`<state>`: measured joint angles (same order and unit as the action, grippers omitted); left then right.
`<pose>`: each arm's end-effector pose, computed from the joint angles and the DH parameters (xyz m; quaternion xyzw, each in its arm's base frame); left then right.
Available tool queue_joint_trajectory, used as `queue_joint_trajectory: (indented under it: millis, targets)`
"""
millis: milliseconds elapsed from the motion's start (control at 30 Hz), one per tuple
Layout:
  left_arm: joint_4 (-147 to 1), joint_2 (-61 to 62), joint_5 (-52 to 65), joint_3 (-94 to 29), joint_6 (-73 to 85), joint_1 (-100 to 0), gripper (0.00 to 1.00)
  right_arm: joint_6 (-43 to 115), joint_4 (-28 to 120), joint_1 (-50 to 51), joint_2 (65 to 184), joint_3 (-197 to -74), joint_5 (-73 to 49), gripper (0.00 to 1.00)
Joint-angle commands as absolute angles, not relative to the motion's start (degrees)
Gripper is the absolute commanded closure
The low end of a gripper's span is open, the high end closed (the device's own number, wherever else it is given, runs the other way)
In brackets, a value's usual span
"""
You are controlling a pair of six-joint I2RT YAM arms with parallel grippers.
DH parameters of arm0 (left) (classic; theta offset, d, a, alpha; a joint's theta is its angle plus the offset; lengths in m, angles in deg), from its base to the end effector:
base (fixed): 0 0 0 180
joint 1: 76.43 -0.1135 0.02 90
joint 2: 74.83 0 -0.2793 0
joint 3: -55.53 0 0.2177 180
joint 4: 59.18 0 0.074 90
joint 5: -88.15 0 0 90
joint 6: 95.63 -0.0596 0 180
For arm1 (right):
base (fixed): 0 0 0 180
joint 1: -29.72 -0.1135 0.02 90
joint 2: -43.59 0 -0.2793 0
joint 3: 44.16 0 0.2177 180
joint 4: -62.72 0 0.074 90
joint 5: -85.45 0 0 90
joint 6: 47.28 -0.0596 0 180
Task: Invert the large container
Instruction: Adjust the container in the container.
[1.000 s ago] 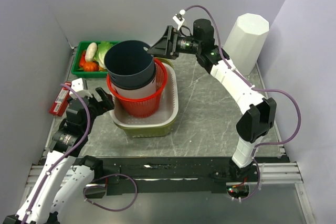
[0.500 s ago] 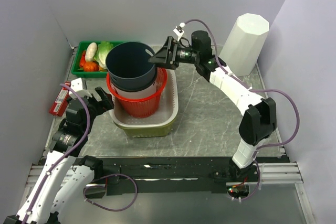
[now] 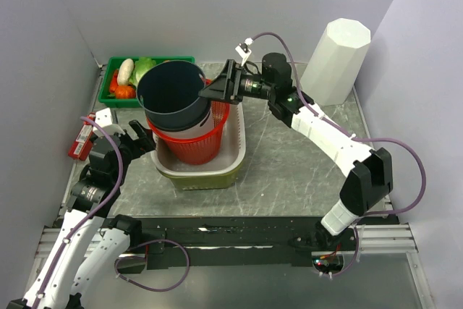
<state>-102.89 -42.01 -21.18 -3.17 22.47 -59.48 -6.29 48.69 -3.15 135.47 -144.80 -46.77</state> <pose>0.1063 -0.0118 0.3200 -0.1758 0.7833 -0.0971 0.5883 0.2823 0.2301 0.4150 -0.1435 0.7165 0.6129 0.3005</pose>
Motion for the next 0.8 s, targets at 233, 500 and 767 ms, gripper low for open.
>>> queue_joint_trajectory:
  millis: [233, 500, 767]
  targets:
    - [-101.0, -42.5, -20.3, -3.1, 22.1, -59.6, 0.04, -4.9, 51.1, -8.9, 126.4, -141.8, -41.2, 0.16]
    - [-101.0, -42.8, -20.5, -3.0, 22.3, -59.6, 0.04, -2.8, 47.0, -8.0, 124.2, -142.6, -35.8, 0.15]
    - [-101.0, -43.1, -20.4, -3.0, 22.2, -59.6, 0.04, -6.7, 49.3, -4.7, 120.8, -137.7, -31.7, 0.13]
